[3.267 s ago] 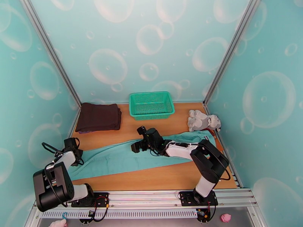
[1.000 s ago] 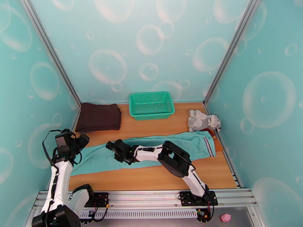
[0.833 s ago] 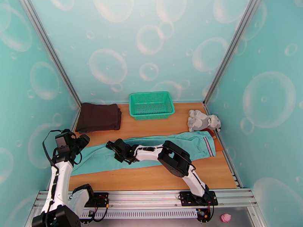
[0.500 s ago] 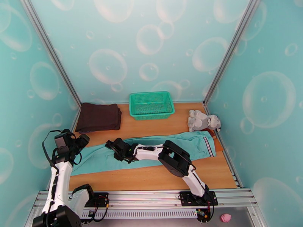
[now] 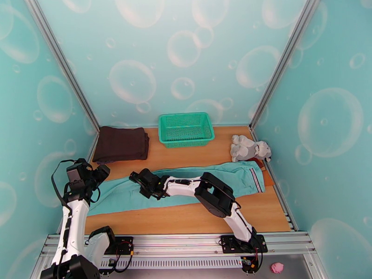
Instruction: Fold and stack the trousers
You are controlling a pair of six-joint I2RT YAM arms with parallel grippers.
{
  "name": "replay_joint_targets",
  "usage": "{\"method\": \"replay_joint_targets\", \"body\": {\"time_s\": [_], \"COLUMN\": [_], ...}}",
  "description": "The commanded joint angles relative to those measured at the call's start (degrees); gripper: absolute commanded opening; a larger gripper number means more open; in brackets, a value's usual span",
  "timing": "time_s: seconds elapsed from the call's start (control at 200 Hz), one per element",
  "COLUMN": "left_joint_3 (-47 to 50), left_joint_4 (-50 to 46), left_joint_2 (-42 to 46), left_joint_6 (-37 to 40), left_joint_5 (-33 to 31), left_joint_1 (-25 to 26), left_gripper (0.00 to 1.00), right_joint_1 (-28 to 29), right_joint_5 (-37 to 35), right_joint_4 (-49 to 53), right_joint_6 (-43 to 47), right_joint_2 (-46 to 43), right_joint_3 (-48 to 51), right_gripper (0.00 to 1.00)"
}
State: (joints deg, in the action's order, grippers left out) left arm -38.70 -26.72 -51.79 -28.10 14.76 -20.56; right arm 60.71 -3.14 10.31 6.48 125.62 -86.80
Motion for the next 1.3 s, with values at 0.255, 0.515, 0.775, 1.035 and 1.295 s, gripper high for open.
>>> {"method": "replay_joint_targets", "body": {"time_s": [0.255, 0.515, 0.775, 1.035, 1.295], "left_joint_3": [0.3, 0.4, 0.5, 0.5, 0.6], "left_joint_4": [-1.2, -1.2, -1.2, -1.2, -0.7], "left_joint_2": [2.0, 2.0, 2.6, 2.2, 1.3], "left_joint_6": [-2.6, -2.5, -2.5, -2.4, -0.5], "left_joint_5": [-10.1, -9.8, -10.8, -10.9, -9.1], "left_joint_1": [-2.4, -2.7, -4.2, -5.3, -5.5], "left_gripper": [0.60, 0.60, 0.60, 0.60, 0.59], "right_joint_1": [4.4, 6.0, 8.5, 9.7, 5.9], "right_joint_5": [-1.5, -0.7, -0.1, 1.7, 5.2], "right_joint_4": [4.5, 5.8, 5.5, 0.7, -7.9], "right_joint_6": [-2.9, -5.6, -9.2, -12.4, -14.9], "right_joint_2": [-8.4, -13.7, -13.7, -14.4, -23.6], "right_joint_3": [1.4, 4.9, 10.4, 15.2, 24.5], "right_gripper": [0.00, 0.00, 0.00, 0.04, 0.49]}}
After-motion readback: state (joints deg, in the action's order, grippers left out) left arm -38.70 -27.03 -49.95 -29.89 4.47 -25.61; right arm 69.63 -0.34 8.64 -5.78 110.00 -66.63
